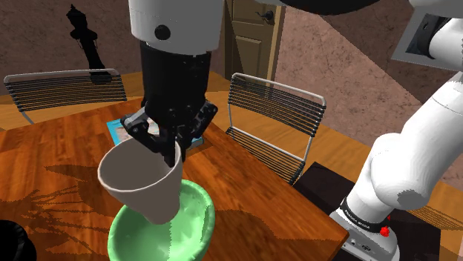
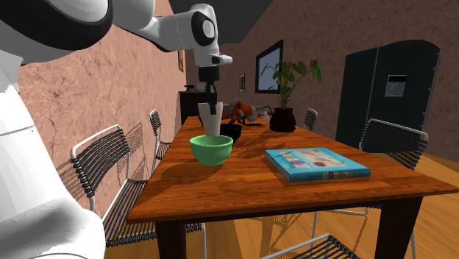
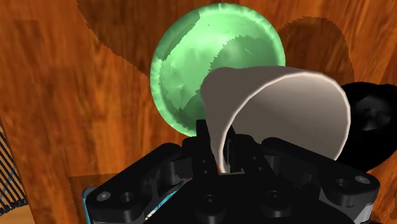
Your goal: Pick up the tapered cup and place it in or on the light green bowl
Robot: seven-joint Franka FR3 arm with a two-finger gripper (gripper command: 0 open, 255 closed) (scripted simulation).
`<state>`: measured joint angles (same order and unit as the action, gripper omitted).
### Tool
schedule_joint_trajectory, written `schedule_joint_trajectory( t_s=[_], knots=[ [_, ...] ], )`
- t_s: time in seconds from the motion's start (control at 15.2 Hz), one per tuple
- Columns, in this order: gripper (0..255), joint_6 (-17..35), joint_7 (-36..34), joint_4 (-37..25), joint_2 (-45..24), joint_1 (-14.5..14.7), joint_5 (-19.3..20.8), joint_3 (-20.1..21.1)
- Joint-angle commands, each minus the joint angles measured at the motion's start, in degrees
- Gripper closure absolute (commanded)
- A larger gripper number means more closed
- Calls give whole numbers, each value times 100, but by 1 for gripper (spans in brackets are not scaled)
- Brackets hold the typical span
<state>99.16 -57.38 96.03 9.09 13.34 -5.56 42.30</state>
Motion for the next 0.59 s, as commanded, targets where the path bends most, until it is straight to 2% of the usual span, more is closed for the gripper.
schedule_joint_trajectory(
  t_s=[0.0, 0.2, 0.53],
  knots=[
    [255, 164, 33, 207, 60, 5, -43, -17],
    [255, 351, 62, 437, 114, 13, -83, -27],
    [255, 351, 62, 437, 114, 13, -83, -27]
  ],
)
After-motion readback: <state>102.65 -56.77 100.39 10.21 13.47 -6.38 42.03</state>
